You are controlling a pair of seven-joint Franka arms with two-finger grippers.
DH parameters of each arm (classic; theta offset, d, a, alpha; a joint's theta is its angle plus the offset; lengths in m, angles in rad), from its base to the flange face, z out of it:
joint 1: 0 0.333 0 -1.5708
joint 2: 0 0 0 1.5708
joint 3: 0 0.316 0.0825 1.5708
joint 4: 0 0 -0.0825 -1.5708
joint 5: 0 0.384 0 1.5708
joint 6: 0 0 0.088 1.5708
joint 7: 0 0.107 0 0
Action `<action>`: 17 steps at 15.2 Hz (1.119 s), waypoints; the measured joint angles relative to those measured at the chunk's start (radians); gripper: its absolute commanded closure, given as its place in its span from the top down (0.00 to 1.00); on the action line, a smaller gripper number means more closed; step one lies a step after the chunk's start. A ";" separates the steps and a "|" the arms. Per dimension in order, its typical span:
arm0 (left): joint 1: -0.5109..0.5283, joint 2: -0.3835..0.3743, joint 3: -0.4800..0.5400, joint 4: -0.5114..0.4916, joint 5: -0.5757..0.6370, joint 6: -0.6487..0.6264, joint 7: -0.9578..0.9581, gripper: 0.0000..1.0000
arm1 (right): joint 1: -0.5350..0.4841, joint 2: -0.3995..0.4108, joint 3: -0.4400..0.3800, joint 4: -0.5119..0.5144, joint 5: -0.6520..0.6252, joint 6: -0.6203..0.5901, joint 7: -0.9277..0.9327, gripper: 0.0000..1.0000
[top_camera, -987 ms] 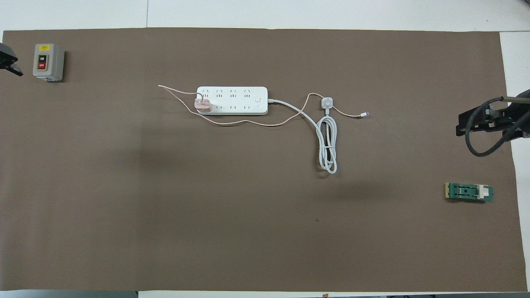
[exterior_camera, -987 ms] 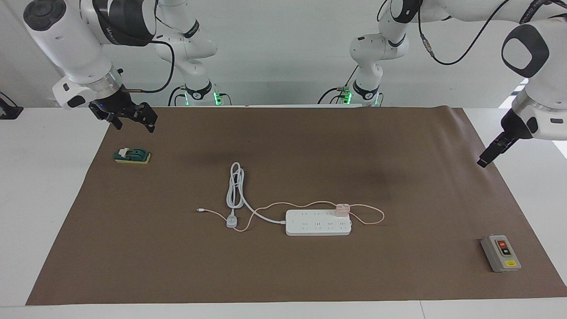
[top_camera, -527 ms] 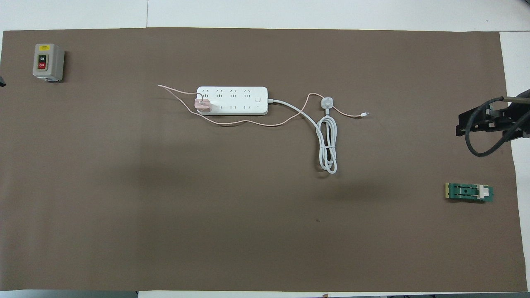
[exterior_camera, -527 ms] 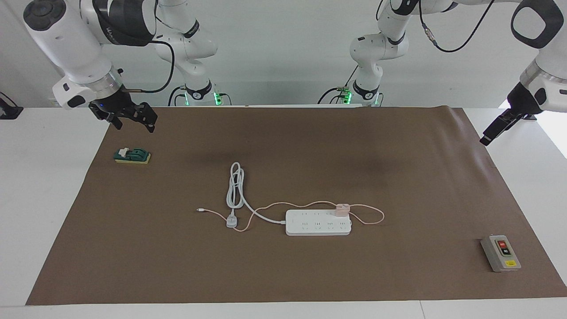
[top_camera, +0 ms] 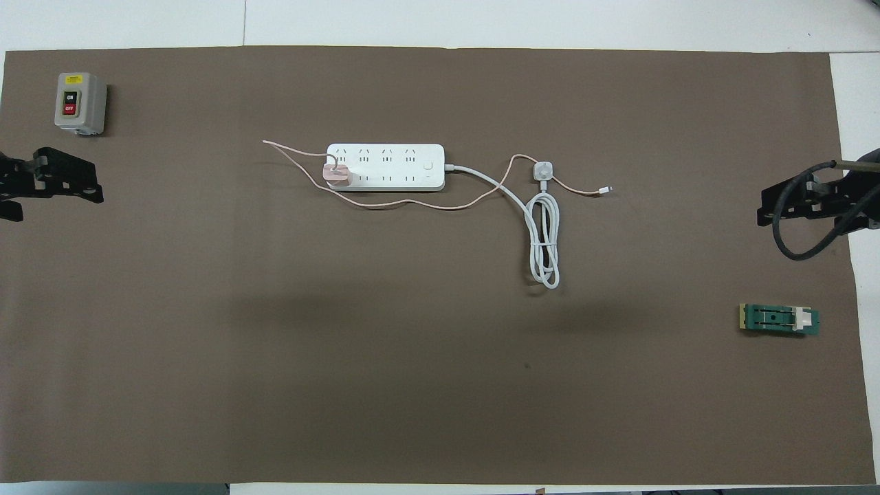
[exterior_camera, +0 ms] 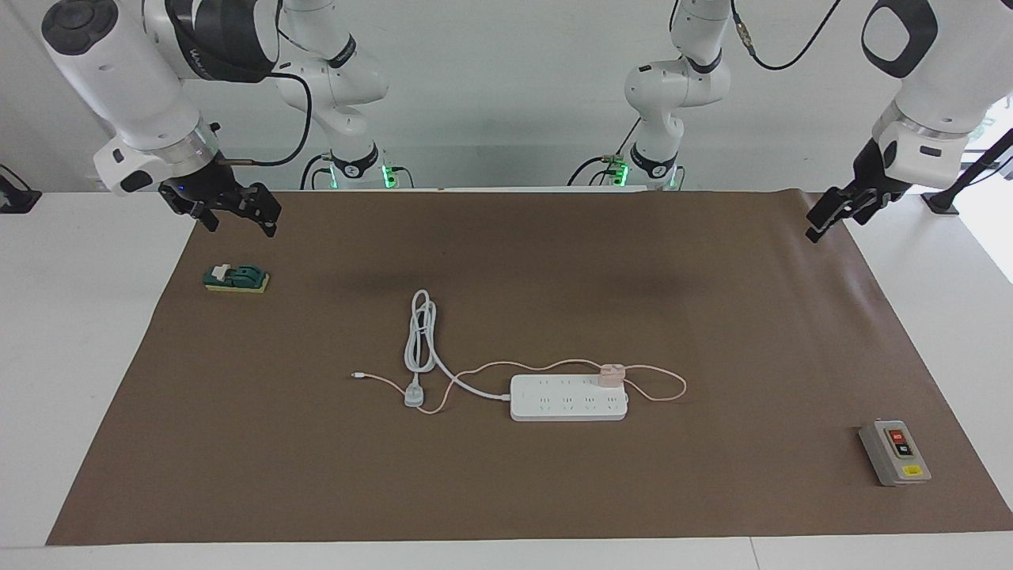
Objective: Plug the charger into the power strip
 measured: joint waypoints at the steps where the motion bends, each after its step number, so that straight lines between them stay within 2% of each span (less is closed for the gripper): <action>1: 0.000 -0.012 -0.005 -0.014 -0.010 0.000 0.016 1.00 | 0.000 0.000 0.000 0.000 0.000 0.000 0.000 1.00; 7: -0.007 -0.096 -0.005 -0.076 -0.057 0.000 0.020 1.00 | 0.000 0.000 0.000 0.000 0.000 0.000 0.000 1.00; 12: -0.018 -0.103 -0.005 -0.097 -0.057 -0.001 0.181 1.00 | 0.000 0.000 0.000 0.000 0.000 0.000 0.000 1.00; 17: -0.020 -0.104 -0.004 -0.097 -0.057 -0.001 0.196 1.00 | 0.000 0.000 0.000 0.000 0.000 0.000 0.000 1.00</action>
